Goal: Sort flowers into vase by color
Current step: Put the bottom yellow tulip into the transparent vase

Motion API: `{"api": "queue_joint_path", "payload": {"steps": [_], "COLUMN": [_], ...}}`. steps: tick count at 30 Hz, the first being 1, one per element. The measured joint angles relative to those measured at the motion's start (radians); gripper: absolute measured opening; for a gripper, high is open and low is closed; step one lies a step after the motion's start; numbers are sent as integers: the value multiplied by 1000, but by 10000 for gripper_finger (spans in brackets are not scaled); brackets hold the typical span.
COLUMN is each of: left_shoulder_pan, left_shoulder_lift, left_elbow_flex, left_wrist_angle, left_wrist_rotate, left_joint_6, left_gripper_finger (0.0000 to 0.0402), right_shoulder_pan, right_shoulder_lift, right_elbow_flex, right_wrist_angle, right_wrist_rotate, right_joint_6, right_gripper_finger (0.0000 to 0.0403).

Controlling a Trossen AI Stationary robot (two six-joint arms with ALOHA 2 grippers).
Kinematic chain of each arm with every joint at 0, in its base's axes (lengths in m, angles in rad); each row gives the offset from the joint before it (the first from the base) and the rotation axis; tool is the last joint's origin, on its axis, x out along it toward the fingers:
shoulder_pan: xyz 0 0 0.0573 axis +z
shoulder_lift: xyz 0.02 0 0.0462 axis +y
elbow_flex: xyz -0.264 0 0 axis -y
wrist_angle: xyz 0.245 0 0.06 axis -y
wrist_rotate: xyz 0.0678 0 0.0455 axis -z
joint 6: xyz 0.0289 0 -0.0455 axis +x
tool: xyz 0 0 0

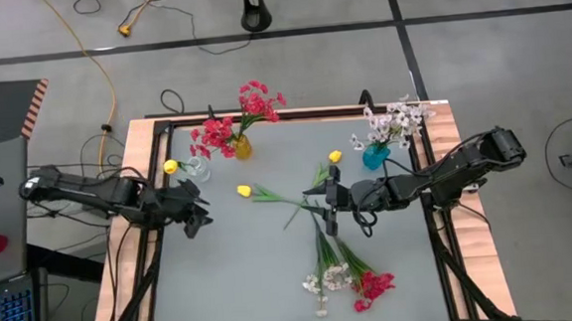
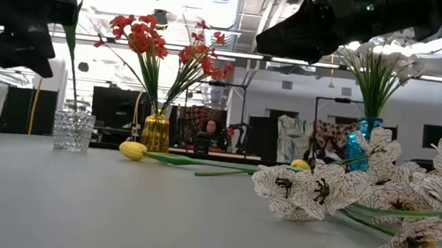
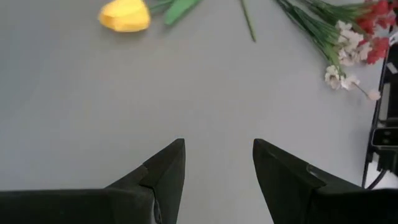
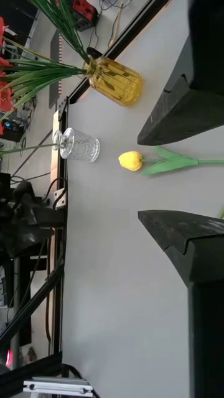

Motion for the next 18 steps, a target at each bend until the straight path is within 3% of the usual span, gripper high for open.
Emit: {"api": "queue_joint_path", "payload": {"steps": [18], "left_shoulder_pan": [-216], "left_shoulder_lift": [414], "left_elbow_flex": [-5], "left_wrist_angle": [462], "left_wrist_rotate": [-247], "left_joint_6": [37], "left_gripper_finger": [176], "right_shoulder_pan": [-32], "right_shoulder_lift": [33], "right_elbow_flex": [0], "right_wrist_angle": [-83], "right_wrist_rotate": [-1], "right_joint_6": [70], "right_gripper_finger": [207]}}
